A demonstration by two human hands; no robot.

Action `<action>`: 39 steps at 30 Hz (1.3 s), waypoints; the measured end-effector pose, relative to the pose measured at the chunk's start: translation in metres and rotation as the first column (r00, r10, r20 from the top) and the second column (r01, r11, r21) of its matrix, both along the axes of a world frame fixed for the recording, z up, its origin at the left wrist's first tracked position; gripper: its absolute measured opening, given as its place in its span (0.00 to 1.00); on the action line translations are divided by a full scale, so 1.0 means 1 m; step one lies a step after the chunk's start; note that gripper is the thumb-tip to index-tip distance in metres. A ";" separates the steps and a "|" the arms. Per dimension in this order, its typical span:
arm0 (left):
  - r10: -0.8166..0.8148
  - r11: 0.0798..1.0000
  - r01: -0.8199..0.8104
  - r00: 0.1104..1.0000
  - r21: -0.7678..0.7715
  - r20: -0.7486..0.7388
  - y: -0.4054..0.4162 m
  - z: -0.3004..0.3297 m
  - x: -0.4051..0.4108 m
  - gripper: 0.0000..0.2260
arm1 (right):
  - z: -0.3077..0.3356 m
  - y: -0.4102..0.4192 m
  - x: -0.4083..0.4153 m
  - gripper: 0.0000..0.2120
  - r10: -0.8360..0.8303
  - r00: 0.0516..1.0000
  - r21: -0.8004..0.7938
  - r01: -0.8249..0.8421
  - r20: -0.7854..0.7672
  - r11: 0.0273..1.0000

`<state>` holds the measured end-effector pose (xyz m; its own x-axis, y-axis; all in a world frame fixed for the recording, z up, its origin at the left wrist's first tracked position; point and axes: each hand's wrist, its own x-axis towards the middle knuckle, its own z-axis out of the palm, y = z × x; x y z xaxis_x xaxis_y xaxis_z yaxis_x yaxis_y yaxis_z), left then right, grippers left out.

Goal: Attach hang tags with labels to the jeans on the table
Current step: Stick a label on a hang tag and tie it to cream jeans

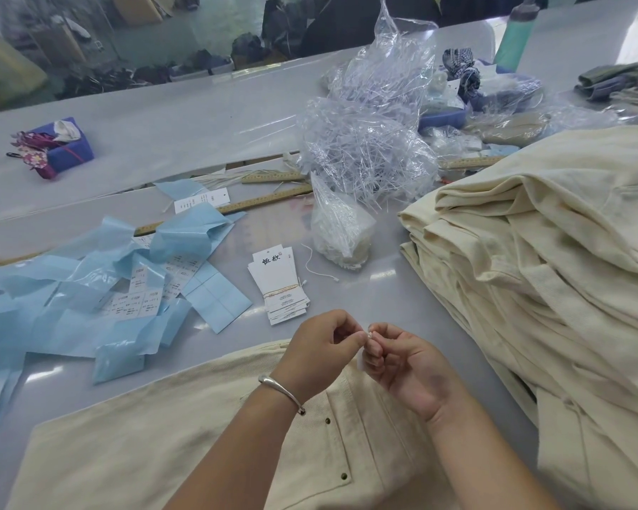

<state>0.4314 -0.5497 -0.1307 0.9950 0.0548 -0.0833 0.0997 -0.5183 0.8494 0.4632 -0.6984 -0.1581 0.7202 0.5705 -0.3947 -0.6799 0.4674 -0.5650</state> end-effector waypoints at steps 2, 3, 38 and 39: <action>0.004 1.000 -0.004 1.000 -0.012 -0.002 0.000 0.000 0.000 0.06 | 0.000 -0.001 0.002 0.03 0.000 1.000 -0.033 0.000 0.012 0.999; 0.006 1.000 -0.006 1.000 -0.015 -0.002 0.000 0.000 0.000 0.06 | 0.001 -0.002 0.002 0.03 0.002 1.000 -0.045 -0.001 0.018 0.999; 0.114 0.960 -0.138 0.987 -0.245 -0.110 -0.002 0.003 -0.002 0.09 | 0.001 0.009 -0.006 0.06 -0.067 0.997 0.097 0.072 -0.048 0.993; 0.122 0.958 -0.146 0.987 -0.247 -0.108 -0.002 0.002 -0.003 0.09 | 0.000 0.009 -0.005 0.05 -0.067 0.997 0.098 0.072 -0.045 0.993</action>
